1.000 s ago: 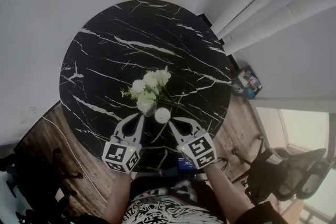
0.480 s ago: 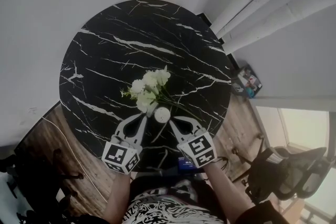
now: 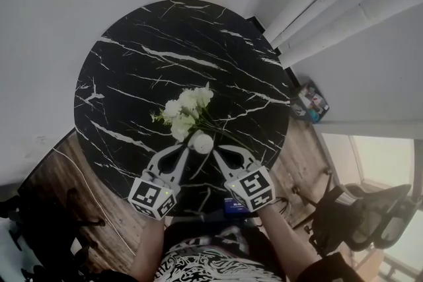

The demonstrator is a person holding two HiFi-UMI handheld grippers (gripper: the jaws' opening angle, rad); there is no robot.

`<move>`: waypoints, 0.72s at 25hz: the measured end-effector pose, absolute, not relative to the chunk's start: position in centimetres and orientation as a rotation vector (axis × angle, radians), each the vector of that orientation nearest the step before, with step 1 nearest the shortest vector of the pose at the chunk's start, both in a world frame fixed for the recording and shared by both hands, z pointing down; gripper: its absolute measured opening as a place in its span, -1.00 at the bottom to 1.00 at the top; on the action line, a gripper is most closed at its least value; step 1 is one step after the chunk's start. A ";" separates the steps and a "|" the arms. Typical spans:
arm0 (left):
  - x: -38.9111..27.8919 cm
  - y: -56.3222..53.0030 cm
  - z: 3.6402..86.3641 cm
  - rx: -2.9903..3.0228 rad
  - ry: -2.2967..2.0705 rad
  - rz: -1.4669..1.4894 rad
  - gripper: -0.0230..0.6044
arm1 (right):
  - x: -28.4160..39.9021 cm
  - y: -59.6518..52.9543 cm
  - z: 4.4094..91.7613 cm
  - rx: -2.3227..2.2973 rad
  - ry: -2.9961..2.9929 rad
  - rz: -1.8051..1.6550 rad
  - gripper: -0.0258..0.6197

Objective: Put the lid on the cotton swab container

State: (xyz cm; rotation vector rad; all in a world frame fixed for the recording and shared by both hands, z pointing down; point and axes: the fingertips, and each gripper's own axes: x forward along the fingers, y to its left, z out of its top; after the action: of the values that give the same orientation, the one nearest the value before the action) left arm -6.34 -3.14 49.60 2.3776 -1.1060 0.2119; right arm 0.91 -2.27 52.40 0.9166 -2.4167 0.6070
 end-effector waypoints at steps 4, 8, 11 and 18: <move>-6.2 -3.1 49.7 2.374 -1.099 0.203 -0.88 | 1.1 -2.6 51.8 0.930 -2.444 0.615 -0.86; -5.6 -2.7 49.8 2.377 -1.056 0.204 -0.88 | 1.5 -3.0 51.5 0.947 -2.452 0.623 -0.86; -5.3 -2.6 49.9 2.377 -1.032 0.205 -0.88 | 1.5 -3.2 50.6 0.962 -2.452 0.637 -0.86; -5.1 -2.6 50.1 2.369 -1.027 0.200 -0.88 | 0.7 -3.8 48.8 0.947 -2.498 0.606 -0.86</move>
State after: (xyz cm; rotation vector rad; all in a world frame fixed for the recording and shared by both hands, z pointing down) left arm -5.12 -2.57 50.07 2.3690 -1.0275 0.1995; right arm 0.68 -3.85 48.80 0.9474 -2.4983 0.6057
